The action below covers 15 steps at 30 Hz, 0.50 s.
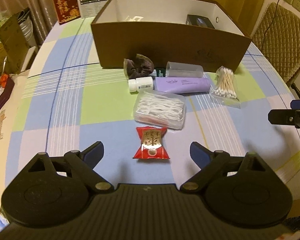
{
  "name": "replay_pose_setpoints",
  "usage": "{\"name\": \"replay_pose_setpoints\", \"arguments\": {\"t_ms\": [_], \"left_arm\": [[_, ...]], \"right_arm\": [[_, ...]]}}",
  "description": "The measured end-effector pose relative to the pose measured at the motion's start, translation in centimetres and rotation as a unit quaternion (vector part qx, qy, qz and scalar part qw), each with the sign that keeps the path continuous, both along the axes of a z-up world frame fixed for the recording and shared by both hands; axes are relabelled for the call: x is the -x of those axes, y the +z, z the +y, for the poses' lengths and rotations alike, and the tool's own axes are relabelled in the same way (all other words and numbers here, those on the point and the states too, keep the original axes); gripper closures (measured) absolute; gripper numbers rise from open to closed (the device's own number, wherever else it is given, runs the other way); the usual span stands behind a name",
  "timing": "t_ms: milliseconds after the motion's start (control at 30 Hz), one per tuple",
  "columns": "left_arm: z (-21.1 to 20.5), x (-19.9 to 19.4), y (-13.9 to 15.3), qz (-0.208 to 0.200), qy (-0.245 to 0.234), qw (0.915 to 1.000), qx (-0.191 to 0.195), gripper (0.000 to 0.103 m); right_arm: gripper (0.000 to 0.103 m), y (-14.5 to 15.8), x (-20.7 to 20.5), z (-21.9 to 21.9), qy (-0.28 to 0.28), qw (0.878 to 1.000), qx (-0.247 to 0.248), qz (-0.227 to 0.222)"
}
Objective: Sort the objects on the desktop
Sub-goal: 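Lower the left tool onto the red snack packet and close on it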
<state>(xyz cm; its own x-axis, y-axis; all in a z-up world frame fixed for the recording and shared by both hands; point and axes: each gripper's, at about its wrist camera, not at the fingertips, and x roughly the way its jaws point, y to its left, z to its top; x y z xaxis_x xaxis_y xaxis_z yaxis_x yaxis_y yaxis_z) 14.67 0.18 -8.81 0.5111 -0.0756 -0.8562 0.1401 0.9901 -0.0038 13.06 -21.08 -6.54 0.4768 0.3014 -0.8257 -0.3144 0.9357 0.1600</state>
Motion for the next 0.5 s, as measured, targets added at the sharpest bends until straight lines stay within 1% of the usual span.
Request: {"name": "replay_pose_setpoints", "arguments": {"t_ms": [233,400,467,500], "left_arm": [[-0.2,-1.3,-1.7,0.012,-0.017,0.9998,0.005,0.021],[0.0,-2.3,-2.8,0.021,-0.025,0.9994,0.005,0.023],[0.0,-2.7,-3.2,0.025,-0.031,0.9992,0.007,0.030],[0.0,-2.9,-3.4,0.028,-0.033,0.9990,0.007,0.032]], "right_arm": [[0.002,-1.3,-0.8,-0.5,-0.027,1.000,0.003,0.014],[0.002,-1.9,-1.3,-0.8,-0.045,0.999,0.001,0.025],[0.002,-2.0,-1.5,-0.8,-0.050,0.998,0.000,0.028],[0.002,-2.0,-1.6,-0.8,-0.052,0.998,0.001,0.029]]}}
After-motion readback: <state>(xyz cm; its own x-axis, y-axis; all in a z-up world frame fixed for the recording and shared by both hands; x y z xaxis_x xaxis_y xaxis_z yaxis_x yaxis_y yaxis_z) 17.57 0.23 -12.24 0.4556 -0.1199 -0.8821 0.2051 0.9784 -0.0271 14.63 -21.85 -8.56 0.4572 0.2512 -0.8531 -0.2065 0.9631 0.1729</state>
